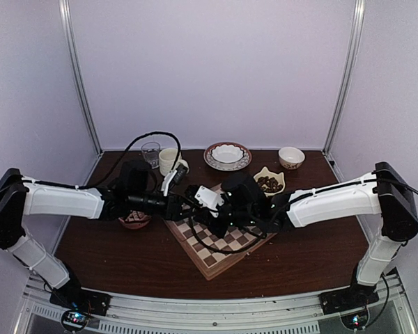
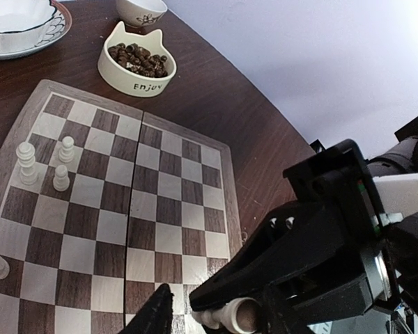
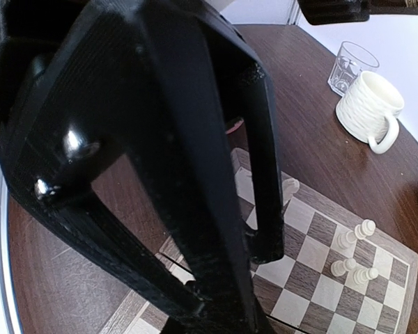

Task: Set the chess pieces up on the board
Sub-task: Pass from the right arm to the left, then pass from the left arm to the right

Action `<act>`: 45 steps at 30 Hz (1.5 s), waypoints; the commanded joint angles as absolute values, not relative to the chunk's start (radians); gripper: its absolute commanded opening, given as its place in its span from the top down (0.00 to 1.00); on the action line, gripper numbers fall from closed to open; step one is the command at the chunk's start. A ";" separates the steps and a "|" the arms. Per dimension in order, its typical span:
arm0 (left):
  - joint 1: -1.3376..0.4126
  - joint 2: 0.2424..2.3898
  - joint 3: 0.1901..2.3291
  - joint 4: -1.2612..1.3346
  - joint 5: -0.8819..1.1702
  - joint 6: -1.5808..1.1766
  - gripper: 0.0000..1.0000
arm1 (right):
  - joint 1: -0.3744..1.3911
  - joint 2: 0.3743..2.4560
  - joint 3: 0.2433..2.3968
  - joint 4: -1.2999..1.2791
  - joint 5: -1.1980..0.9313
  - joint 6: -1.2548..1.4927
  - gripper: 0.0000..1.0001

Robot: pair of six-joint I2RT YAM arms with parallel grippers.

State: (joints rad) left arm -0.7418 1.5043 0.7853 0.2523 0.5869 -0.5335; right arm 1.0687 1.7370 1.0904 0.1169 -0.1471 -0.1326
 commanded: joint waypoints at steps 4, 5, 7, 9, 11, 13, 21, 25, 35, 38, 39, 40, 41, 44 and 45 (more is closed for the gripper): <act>-0.749 1.542 0.850 0.171 0.533 -0.514 0.64 | 1.085 1.734 1.145 0.090 -0.057 -0.143 0.94; -0.749 1.545 0.856 0.158 0.525 -0.512 0.69 | 1.087 1.737 1.148 0.087 -0.049 -0.143 0.93; -0.749 1.551 0.863 0.138 0.509 -0.506 0.79 | 1.090 1.744 1.154 0.078 -0.033 -0.143 0.93; -0.749 1.554 0.869 0.120 0.494 -0.500 0.85 | 1.091 1.748 1.164 0.068 -0.015 -0.142 0.93; -0.749 1.554 0.874 0.109 0.484 -0.496 0.87 | 1.092 1.755 1.171 0.058 -0.005 -0.138 0.92; -0.749 1.553 0.876 0.099 0.480 -0.493 0.90 | 1.091 1.761 1.177 0.052 0.028 -0.136 0.92; -0.747 1.555 0.885 0.067 0.456 -0.492 0.93 | 1.091 1.758 1.173 0.052 0.072 -0.130 0.77; -0.747 1.554 0.883 0.078 0.463 -0.502 0.94 | 1.091 1.739 1.145 0.082 0.055 -0.130 0.63; -0.694 1.499 0.806 0.234 0.586 -0.590 0.94 | 1.090 1.655 1.034 0.216 -0.073 -0.117 0.35; -0.687 1.477 0.781 0.301 0.627 -0.620 0.94 | 1.086 1.623 0.990 0.287 -0.104 -0.090 0.36; -0.687 1.472 0.775 0.320 0.639 -0.629 0.94 | 1.084 1.612 0.976 0.310 -0.117 -0.076 0.36; -0.687 1.465 0.768 0.342 0.650 -0.640 0.94 | 1.080 1.604 0.962 0.334 -0.137 -0.066 0.37; -0.687 1.460 0.760 0.366 0.661 -0.660 0.94 | 1.078 1.596 0.950 0.356 -0.151 -0.051 0.37; -0.687 1.441 0.712 0.510 0.702 -0.742 0.94 | 1.072 1.566 0.919 0.421 -0.175 0.016 0.39; -0.687 1.438 0.697 0.569 0.715 -0.770 0.94 | 1.070 1.557 0.909 0.442 -0.186 0.065 0.39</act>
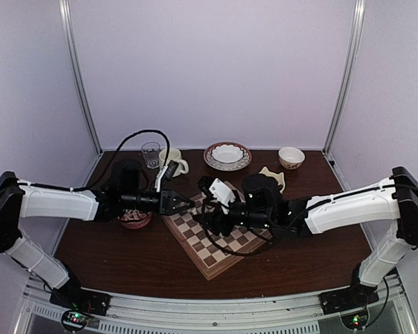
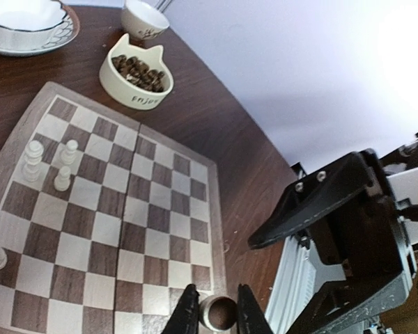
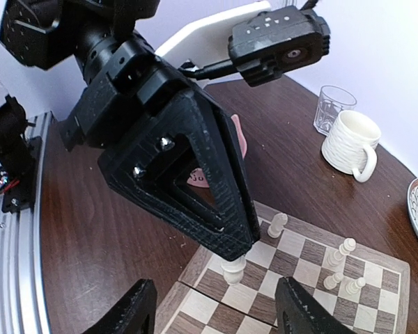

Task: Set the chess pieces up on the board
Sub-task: Pass from the left arm to the right

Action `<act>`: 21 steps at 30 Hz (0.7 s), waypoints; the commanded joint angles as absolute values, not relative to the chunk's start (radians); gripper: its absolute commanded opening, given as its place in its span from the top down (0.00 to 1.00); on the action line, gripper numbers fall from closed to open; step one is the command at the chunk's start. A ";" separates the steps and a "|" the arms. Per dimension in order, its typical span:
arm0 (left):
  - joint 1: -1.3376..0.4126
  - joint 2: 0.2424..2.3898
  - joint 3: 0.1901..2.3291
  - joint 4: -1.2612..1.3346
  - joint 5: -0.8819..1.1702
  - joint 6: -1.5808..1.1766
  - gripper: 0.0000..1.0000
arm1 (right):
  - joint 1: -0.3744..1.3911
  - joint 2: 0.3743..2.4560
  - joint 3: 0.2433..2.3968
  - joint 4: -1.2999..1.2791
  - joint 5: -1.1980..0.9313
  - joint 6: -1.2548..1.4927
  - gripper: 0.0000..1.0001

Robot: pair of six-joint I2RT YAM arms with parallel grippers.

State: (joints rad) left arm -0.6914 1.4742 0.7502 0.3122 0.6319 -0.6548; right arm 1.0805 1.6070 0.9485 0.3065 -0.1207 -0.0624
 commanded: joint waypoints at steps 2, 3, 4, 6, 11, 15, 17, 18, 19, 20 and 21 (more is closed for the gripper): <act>-0.687 1.433 0.673 0.674 0.744 -0.829 0.93 | 1.064 1.539 0.890 0.490 -0.207 0.114 0.39; -0.687 1.432 0.664 0.719 0.757 -0.853 0.93 | 1.060 1.532 0.878 0.511 -0.211 0.137 0.39; -0.688 1.432 0.656 0.759 0.767 -0.876 0.93 | 1.054 1.523 0.865 0.536 -0.214 0.160 0.39; -0.689 1.435 0.644 0.844 0.785 -0.915 0.93 | 1.041 1.509 0.840 0.583 -0.227 0.205 0.39; -0.689 1.455 0.635 0.966 0.815 -0.998 0.93 | 1.002 1.506 0.811 0.679 -0.311 0.307 0.40; -0.689 1.473 0.633 1.070 0.838 -1.071 0.93 | 0.986 1.525 0.797 0.776 -0.389 0.392 0.43; -0.689 1.482 0.633 1.094 0.843 -1.085 0.93 | 0.981 1.535 0.797 0.822 -0.435 0.438 0.44; -0.690 1.485 0.633 1.106 0.847 -1.092 0.93 | 0.980 1.541 0.800 0.838 -0.457 0.452 0.45; -0.690 1.490 0.634 1.119 0.850 -1.101 0.93 | 0.980 1.546 0.803 0.850 -0.474 0.464 0.46; -0.690 1.495 0.635 1.133 0.855 -1.111 0.93 | 0.979 1.552 0.804 0.872 -0.497 0.478 0.46; -0.690 1.502 0.635 1.150 0.857 -1.120 0.93 | 0.980 1.559 0.805 0.898 -0.514 0.492 0.46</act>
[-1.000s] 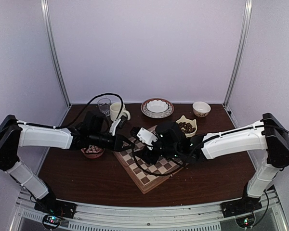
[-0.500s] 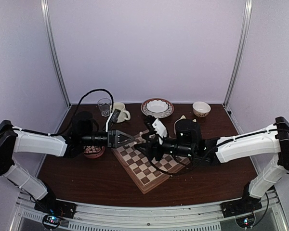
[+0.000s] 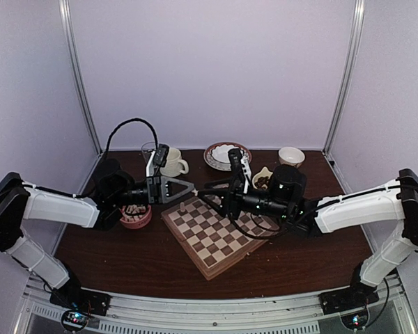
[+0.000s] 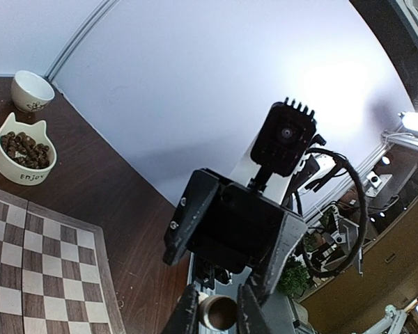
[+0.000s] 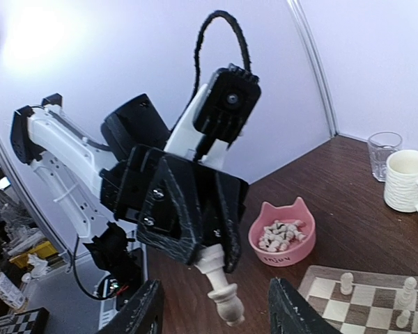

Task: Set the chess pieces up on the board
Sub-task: Pass from the left arm to the right

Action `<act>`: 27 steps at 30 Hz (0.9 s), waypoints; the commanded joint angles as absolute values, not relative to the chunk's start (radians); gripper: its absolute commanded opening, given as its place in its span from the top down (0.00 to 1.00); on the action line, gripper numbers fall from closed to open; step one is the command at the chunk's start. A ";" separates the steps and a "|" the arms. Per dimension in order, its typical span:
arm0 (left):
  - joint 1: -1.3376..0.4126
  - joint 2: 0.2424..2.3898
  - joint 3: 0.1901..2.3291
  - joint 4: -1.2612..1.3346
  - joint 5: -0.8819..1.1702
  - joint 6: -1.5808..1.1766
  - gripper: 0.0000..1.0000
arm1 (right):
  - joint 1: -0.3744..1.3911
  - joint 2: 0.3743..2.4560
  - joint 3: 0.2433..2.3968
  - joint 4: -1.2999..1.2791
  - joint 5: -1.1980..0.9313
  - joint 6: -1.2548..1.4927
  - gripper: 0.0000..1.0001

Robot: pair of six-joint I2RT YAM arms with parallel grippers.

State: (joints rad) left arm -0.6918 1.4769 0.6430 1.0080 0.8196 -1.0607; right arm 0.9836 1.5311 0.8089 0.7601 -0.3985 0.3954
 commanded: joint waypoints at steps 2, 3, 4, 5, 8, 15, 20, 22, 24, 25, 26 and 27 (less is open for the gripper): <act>-0.690 1.510 0.635 1.170 0.861 -1.133 0.93 | 0.980 1.574 0.808 0.932 -0.537 0.516 0.46; -0.690 1.512 0.636 1.178 0.863 -1.140 0.93 | 0.980 1.581 0.812 0.943 -0.547 0.526 0.47; -0.690 1.515 0.636 1.188 0.864 -1.146 0.93 | 0.980 1.587 0.815 0.942 -0.551 0.534 0.47; -0.690 1.517 0.635 1.199 0.866 -1.152 0.93 | 0.979 1.591 0.818 0.943 -0.551 0.539 0.47; -0.692 1.516 0.635 1.220 0.873 -1.163 0.93 | 0.979 1.598 0.818 0.945 -0.546 0.544 0.47; -0.691 1.518 0.635 1.227 0.876 -1.168 0.93 | 0.979 1.614 0.825 0.974 -0.571 0.576 0.57; -0.690 1.525 0.635 1.228 0.876 -1.167 0.93 | 0.979 1.612 0.821 0.995 -0.577 0.587 0.74; -0.691 1.529 0.635 1.232 0.876 -1.167 0.93 | 0.979 1.612 0.818 1.002 -0.577 0.588 0.77; -0.692 1.533 0.635 1.234 0.876 -1.167 0.93 | 0.978 1.612 0.816 1.009 -0.577 0.589 0.79; -0.692 1.534 0.635 1.236 0.875 -1.167 0.93 | 0.978 1.611 0.816 1.009 -0.577 0.589 0.82; -0.691 1.535 0.634 1.236 0.874 -1.167 0.93 | 0.977 1.610 0.817 1.008 -0.578 0.589 0.85; -0.692 1.535 0.634 1.236 0.874 -1.166 0.93 | 0.977 1.608 0.816 1.007 -0.577 0.588 0.88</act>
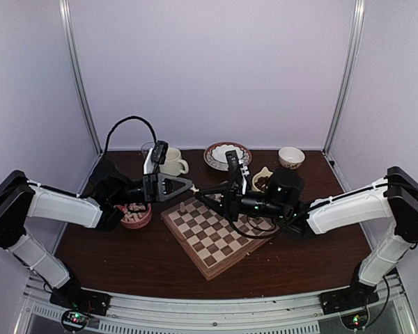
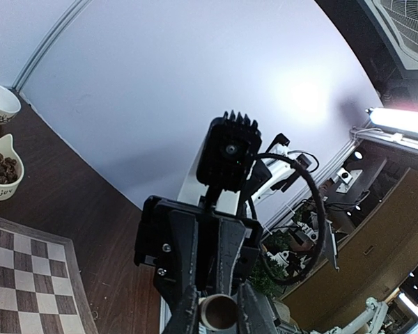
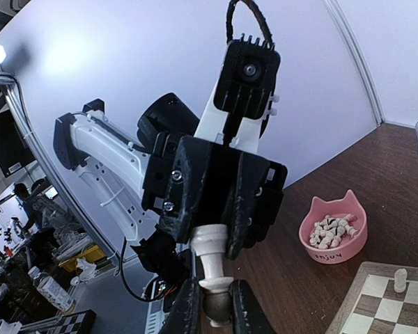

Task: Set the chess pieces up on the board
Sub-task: Pass from the left arm to the right

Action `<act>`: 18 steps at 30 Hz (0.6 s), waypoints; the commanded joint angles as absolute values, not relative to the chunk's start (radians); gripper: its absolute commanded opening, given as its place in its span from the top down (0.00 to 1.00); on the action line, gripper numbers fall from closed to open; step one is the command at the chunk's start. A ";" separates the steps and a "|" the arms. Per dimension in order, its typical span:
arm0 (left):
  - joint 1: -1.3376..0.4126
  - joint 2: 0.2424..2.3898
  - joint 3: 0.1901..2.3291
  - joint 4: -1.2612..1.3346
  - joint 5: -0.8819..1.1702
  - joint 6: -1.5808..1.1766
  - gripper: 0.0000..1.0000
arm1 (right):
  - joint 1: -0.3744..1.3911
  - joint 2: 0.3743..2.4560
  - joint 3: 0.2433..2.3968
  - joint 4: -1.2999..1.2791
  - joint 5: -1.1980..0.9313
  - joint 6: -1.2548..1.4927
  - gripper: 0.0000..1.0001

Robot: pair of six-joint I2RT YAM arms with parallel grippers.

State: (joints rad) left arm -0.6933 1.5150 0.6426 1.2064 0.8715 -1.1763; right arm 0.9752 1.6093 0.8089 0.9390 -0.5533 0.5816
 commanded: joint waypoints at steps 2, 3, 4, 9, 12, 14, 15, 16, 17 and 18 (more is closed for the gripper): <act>-0.691 1.535 0.632 1.233 0.872 -1.162 0.93 | 0.977 1.607 0.815 1.008 -0.575 0.586 0.94; -0.690 1.536 0.630 1.228 0.870 -1.158 0.92 | 0.977 1.606 0.815 1.004 -0.574 0.585 0.97; -0.691 1.536 0.630 1.224 0.868 -1.152 0.90 | 0.976 1.604 0.815 1.001 -0.574 0.581 1.00; -0.690 1.510 0.623 1.120 0.838 -1.072 0.75 | 0.971 1.588 0.810 0.952 -0.549 0.547 1.00; -0.685 1.452 0.607 0.981 0.779 -0.966 0.59 | 0.960 1.568 0.820 0.850 -0.508 0.513 1.00; -0.676 1.397 0.593 0.878 0.721 -0.889 0.51 | 0.945 1.548 0.827 0.762 -0.475 0.489 1.00; -0.672 1.357 0.585 0.827 0.689 -0.850 0.46 | 0.938 1.534 0.830 0.723 -0.459 0.475 1.00; -0.668 1.324 0.580 0.766 0.650 -0.813 0.42 | 0.931 1.517 0.837 0.665 -0.437 0.460 1.00; -0.666 1.290 0.576 0.709 0.610 -0.770 0.40 | 0.924 1.502 0.856 0.582 -0.411 0.446 1.00; -0.666 1.258 0.574 0.644 0.565 -0.728 0.38 | 0.914 1.491 0.885 0.491 -0.392 0.427 1.00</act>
State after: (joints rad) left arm -0.6804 1.3815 0.5842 0.8749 0.7326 -0.9360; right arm 0.9459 1.5661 0.8127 0.7513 -0.4938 0.5014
